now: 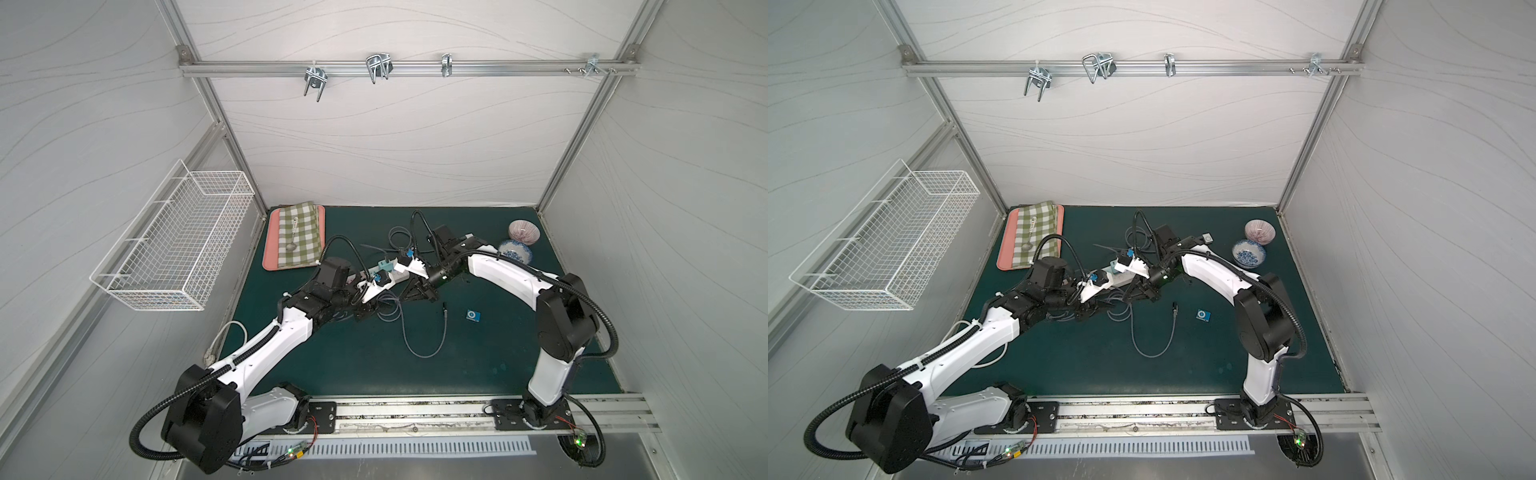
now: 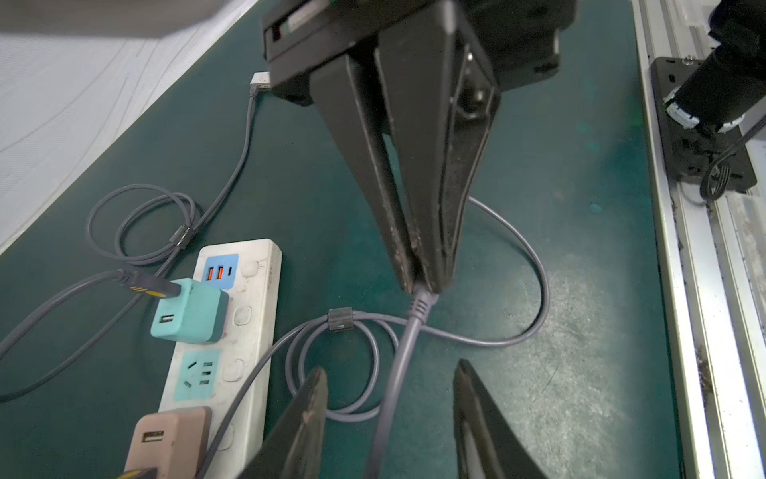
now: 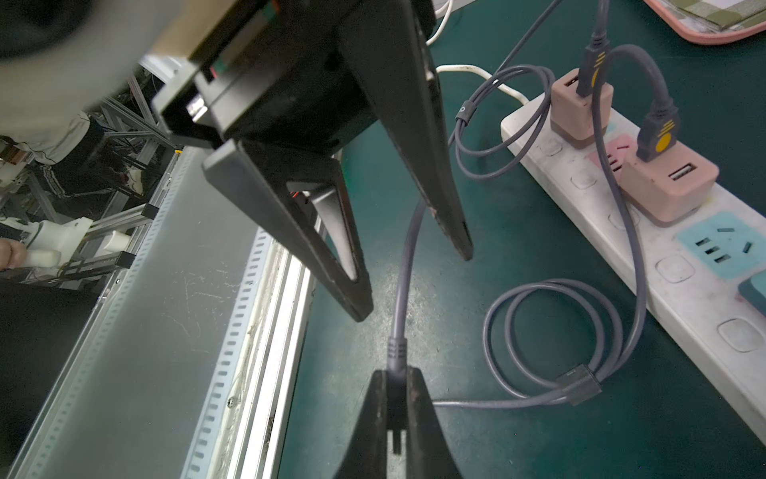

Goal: Charge mp3
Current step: Pick up the charging cable from the center of the board.

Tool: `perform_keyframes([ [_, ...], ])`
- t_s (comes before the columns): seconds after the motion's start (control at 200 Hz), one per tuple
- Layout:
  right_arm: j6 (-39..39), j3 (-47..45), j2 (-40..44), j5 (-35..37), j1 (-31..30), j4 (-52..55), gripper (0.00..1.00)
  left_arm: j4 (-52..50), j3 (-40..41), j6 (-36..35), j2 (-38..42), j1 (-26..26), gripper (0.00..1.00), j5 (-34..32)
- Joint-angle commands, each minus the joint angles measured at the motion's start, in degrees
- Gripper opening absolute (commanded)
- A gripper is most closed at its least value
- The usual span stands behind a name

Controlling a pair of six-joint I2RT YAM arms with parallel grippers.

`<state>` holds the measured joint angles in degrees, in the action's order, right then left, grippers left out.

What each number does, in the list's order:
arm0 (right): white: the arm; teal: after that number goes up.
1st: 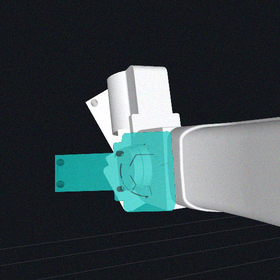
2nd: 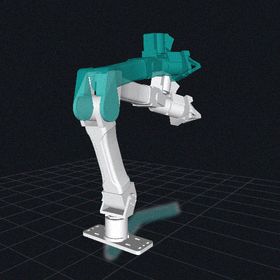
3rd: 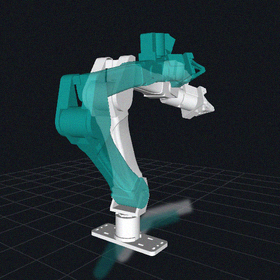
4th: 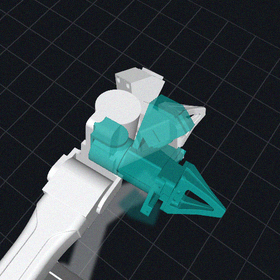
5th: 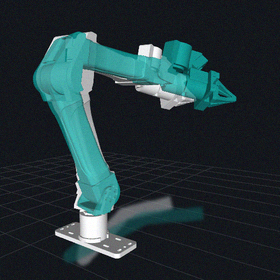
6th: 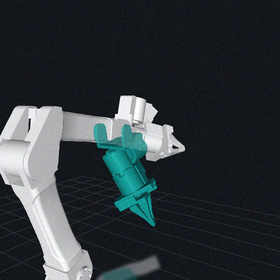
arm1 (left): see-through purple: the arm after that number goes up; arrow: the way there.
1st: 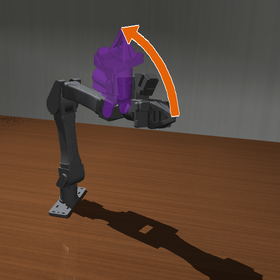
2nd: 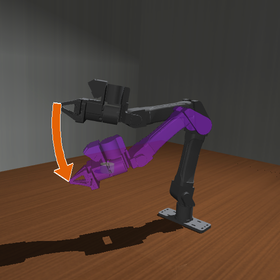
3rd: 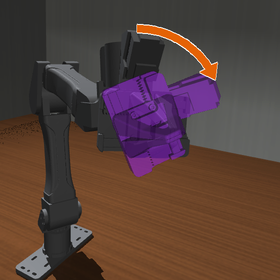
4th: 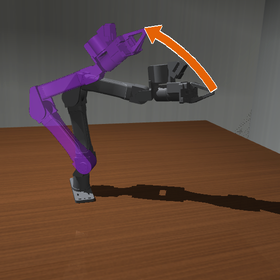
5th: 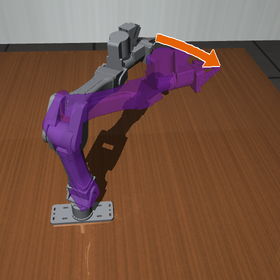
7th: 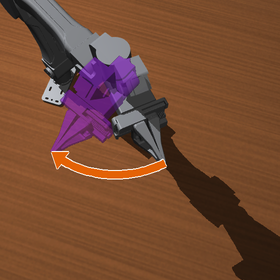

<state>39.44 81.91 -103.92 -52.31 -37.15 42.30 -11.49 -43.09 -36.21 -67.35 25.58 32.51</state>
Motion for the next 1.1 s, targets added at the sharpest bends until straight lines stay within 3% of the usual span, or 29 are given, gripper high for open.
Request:
perform_keyframes([
  [0.0,2.66,1.33,2.32,-2.81,-0.12,2.61,0.00,3.86,-0.58,-0.93,-0.79,0.58,0.38,0.24],
  [0.195,2.75,2.03,2.26,-3.54,-0.16,3.22,0.00,3.04,-1.31,-2.02,-2.27,1.78,0.34,1.06],
  [0.43,2.71,1.64,1.59,-2.82,-0.16,3.52,0.04,2.82,-2.52,-0.80,-2.61,2.34,0.00,3.37],
  [0.48,2.14,1.33,1.63,-2.21,-0.12,3.06,0.09,2.44,-2.83,-0.38,-2.39,2.37,0.00,4.02],
  [0.58,0.08,0.65,2.26,-0.38,0.68,1.38,0.34,1.46,-2.99,-0.05,-1.99,2.36,0.00,4.42],
  [0.685,-1.45,-0.79,4.48,1.44,2.36,-1.67,0.53,0.19,-2.79,-0.01,-2.53,2.37,0.00,3.88],
  [0.865,0.26,-9.74,13.19,8.37,2.85,-13.07,0.54,-3.29,-4.81,1.27,-3.94,2.37,0.00,5.70],
  [1.095,10.18,-22.10,21.04,17.11,-1.12,-25.09,0.52,-10.02,-11.22,3.42,-8.81,2.23,0.00,8.61],
])
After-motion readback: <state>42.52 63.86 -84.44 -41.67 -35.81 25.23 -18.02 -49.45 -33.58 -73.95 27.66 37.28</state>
